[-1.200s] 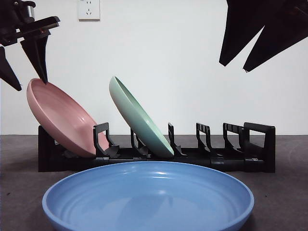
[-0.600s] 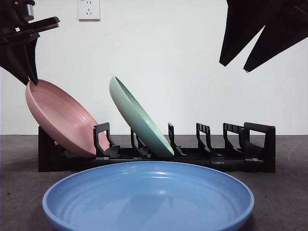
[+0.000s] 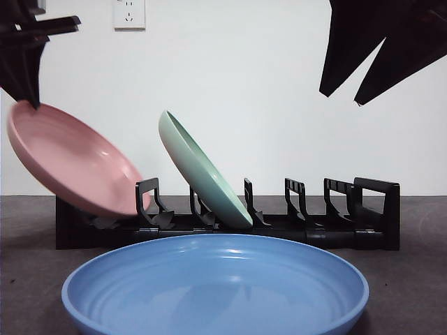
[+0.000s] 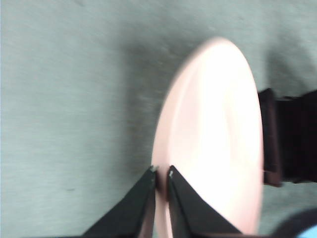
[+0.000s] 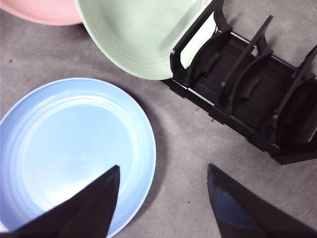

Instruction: Place the plate

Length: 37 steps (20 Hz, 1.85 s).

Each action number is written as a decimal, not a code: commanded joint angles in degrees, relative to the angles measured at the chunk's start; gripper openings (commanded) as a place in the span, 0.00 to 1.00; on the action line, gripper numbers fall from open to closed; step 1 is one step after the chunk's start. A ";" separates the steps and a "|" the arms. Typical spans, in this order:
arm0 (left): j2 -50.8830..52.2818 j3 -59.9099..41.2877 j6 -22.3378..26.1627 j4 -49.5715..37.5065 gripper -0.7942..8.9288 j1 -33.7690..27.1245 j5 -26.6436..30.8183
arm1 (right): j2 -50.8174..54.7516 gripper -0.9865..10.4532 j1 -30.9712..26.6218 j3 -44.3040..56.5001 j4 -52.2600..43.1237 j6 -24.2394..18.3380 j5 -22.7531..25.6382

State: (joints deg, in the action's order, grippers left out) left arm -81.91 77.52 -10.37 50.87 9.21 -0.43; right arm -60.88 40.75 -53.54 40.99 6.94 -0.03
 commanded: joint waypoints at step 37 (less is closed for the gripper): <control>44.59 -30.27 -9.44 14.14 0.10 -5.38 -25.86 | -0.39 0.33 0.31 -0.57 -0.24 0.11 0.09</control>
State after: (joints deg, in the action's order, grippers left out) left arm -37.26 47.33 -18.02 66.50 3.66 -25.15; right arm -60.88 40.75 -53.54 40.99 6.90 -0.01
